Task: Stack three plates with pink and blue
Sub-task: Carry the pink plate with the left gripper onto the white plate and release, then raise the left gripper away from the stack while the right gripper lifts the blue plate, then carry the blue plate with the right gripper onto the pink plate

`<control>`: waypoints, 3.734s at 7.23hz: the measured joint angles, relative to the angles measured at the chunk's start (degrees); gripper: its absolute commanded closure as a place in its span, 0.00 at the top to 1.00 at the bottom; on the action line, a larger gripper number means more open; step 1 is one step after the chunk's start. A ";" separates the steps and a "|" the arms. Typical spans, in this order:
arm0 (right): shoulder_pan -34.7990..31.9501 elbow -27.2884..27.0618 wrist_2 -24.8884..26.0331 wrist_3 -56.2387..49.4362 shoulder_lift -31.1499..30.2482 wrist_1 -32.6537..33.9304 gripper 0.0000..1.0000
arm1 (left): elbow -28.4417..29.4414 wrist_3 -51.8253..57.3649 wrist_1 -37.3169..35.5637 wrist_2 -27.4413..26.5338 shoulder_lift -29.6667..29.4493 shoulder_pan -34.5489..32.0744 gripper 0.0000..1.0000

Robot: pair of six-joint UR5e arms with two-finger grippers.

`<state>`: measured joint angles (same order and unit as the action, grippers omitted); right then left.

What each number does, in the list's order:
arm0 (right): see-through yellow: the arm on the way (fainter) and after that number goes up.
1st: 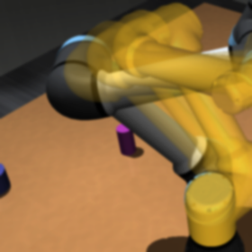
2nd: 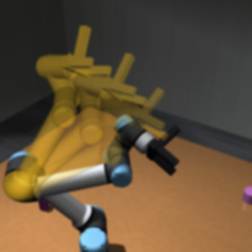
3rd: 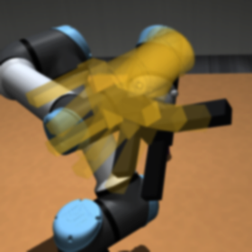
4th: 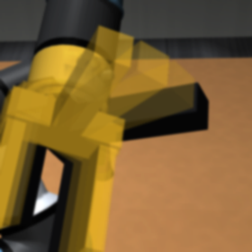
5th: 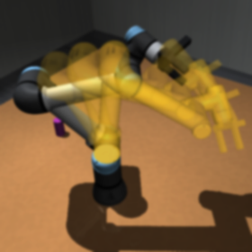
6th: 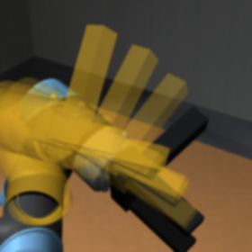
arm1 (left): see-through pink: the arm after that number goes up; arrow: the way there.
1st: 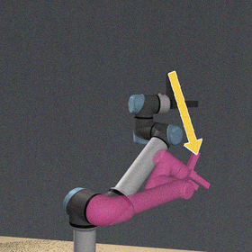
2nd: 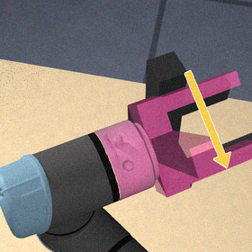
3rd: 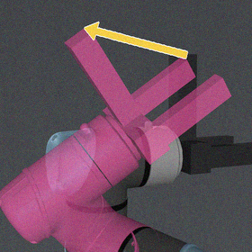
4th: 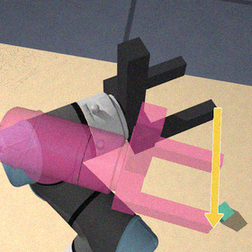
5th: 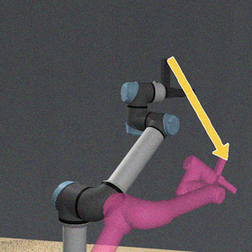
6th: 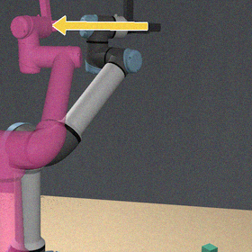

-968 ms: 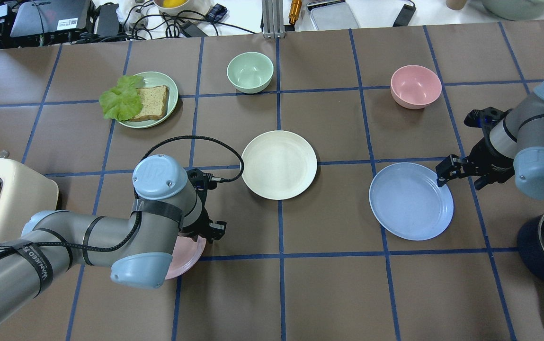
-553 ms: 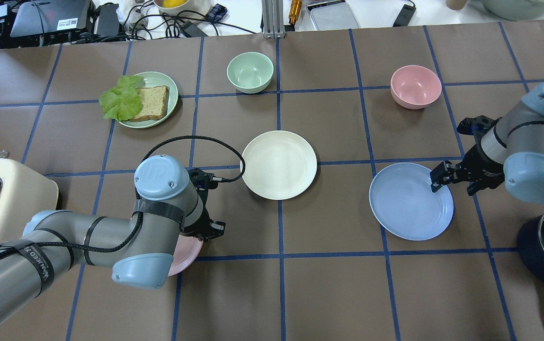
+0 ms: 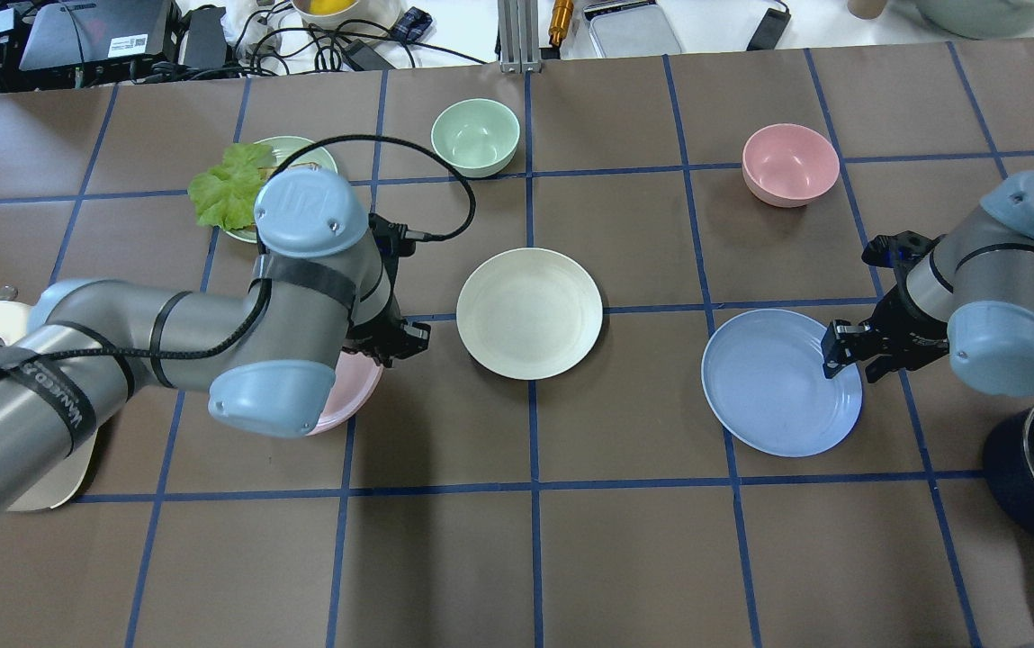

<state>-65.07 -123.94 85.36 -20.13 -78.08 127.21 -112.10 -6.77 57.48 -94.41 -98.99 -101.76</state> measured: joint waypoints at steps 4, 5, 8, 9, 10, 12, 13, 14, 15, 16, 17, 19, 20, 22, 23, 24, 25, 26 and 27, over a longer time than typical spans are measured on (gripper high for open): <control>0.07 0.43 -0.22 -0.15 -0.81 -0.67 0.00 | 23.01 -14.29 6.17 -0.32 -13.78 -8.87 0.00; 0.07 1.65 -0.61 -0.21 -1.51 -1.73 0.00 | 29.04 -18.36 8.98 -0.65 -17.95 -11.96 0.00; -0.08 8.95 -1.10 0.26 -2.36 -9.45 0.00 | 38.13 -27.66 15.15 -1.72 -26.35 -17.52 0.00; -0.11 10.41 -1.12 0.43 -2.39 -10.82 0.00 | 38.70 -28.99 15.79 -1.73 -27.62 -18.36 0.00; -0.14 11.07 -1.05 0.50 -2.40 -11.35 0.00 | 38.89 -29.59 15.87 -1.64 -28.82 -19.00 0.00; -0.14 11.73 -0.84 0.57 -2.34 -11.61 0.00 | 39.05 -29.93 15.67 -1.71 -30.25 -19.89 0.58; -0.17 12.21 -0.67 0.60 -2.32 -11.74 0.00 | 39.10 -29.88 15.53 -1.89 -30.46 -20.02 1.00; -0.20 12.62 -0.59 0.77 -2.37 -11.86 0.00 | 39.11 -29.62 15.23 -2.42 -30.10 -20.06 1.00; -0.29 12.89 -0.54 1.33 -2.44 -11.89 0.00 | 39.14 -29.31 14.76 -3.06 -29.38 -19.95 1.00; -0.48 13.09 -0.49 2.28 -2.51 -11.90 0.00 | 39.25 -28.81 14.41 -3.23 -28.36 -19.37 1.00; -1.13 13.36 -0.49 4.24 -2.61 -11.92 0.00 | 39.37 -27.40 14.61 -2.81 -26.68 -17.98 1.00; -5.38 13.87 -1.04 12.00 -2.83 -11.97 0.00 | 39.36 -22.72 18.58 1.55 -21.74 -12.18 1.00; -9.19 14.13 -1.74 18.01 -3.10 -11.96 0.00 | 39.04 -20.03 21.97 3.64 -18.90 -8.32 1.00; -19.34 15.20 -3.92 32.71 -3.40 -11.36 0.00 | 38.16 -15.18 29.62 6.67 -13.19 -2.66 1.00; -24.69 16.16 -4.37 39.92 -3.09 -10.72 0.00 | 36.83 -14.12 32.08 7.45 -9.88 -0.89 1.00; -29.55 16.80 -4.61 46.13 -2.03 -8.82 0.00 | 34.81 -12.79 33.17 7.76 -6.53 0.51 1.00; -32.82 17.14 -4.80 50.22 -0.42 -6.29 0.00 | 32.80 -11.06 33.55 7.76 -3.43 1.65 1.00; -34.93 17.18 -4.89 53.14 1.42 -3.79 0.00 | 31.34 -9.77 33.64 7.63 -0.84 2.47 1.00; -36.19 17.19 -4.94 54.48 2.99 -1.80 0.00 | 30.48 -9.24 33.66 7.43 0.94 2.98 1.00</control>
<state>-101.26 -106.74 80.42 34.34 -75.08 125.41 -81.62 -16.00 91.14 -86.98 -98.06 -98.78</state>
